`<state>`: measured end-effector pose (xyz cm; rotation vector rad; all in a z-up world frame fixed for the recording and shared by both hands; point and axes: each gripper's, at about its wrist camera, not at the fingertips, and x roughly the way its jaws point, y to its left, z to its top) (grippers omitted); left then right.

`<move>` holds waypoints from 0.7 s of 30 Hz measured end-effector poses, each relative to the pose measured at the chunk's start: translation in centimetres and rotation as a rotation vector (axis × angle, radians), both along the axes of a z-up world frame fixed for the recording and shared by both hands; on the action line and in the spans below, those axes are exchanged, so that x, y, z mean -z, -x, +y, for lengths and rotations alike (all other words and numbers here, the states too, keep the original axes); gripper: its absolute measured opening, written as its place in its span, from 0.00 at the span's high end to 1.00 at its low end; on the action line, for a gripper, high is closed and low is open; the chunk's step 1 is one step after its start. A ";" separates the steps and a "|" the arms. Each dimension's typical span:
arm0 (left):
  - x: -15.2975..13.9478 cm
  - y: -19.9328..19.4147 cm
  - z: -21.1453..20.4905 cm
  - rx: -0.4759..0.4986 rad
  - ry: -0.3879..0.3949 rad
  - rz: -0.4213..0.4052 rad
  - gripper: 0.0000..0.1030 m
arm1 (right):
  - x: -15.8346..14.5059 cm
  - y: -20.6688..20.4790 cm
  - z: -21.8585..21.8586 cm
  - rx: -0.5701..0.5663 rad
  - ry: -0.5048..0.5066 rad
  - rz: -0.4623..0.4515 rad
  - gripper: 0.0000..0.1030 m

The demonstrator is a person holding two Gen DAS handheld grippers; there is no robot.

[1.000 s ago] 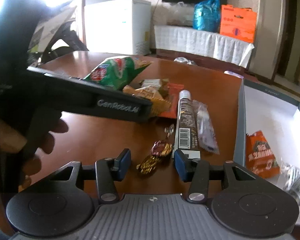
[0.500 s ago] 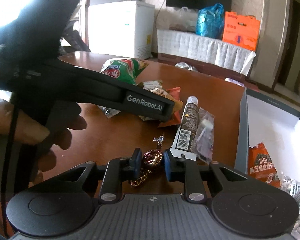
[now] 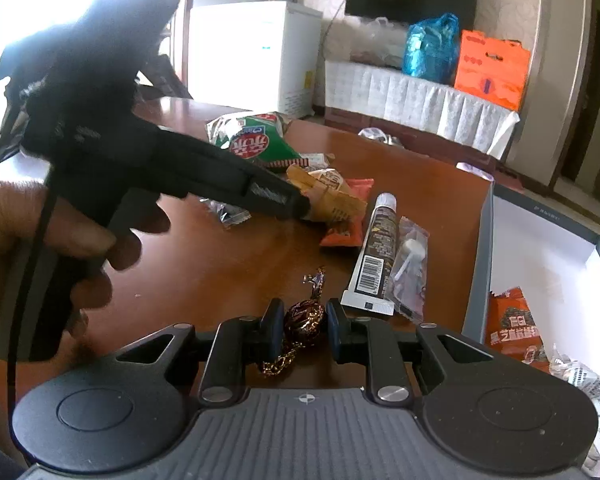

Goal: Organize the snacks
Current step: 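Close the left tool on the clear candy packet while the right tool holds the chocolate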

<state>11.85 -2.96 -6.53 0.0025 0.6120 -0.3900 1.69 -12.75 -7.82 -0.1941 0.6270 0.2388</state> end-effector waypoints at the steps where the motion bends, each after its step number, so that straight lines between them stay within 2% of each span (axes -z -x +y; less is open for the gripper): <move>1: -0.2 0.2 0.3 -0.008 -0.004 -0.013 0.91 | 0.0 0.1 -0.1 -0.001 -0.001 0.002 0.77; 4: -0.5 0.7 0.9 -0.028 -0.051 -0.043 0.90 | -0.2 0.0 -0.3 0.002 -0.003 0.010 0.77; 6: -0.3 0.7 1.0 -0.015 -0.074 -0.038 0.85 | -0.1 0.0 -0.4 0.005 -0.006 0.015 0.77; 10: 0.0 1.3 1.2 -0.031 -0.114 -0.046 0.44 | 0.0 -0.2 -0.5 0.007 -0.016 0.023 0.77; 14: -0.2 2.3 2.2 -0.071 -0.113 -0.103 0.22 | 0.1 -0.4 -0.6 0.009 -0.026 0.026 0.77; 18: 0.1 2.1 3.5 -0.097 -0.096 -0.077 0.21 | 0.1 -0.4 -0.6 0.009 -0.027 0.026 0.77; 21: 0.6 2.0 3.6 -0.075 -0.102 -0.047 0.21 | 0.2 -0.4 -0.6 0.007 -0.024 0.025 0.77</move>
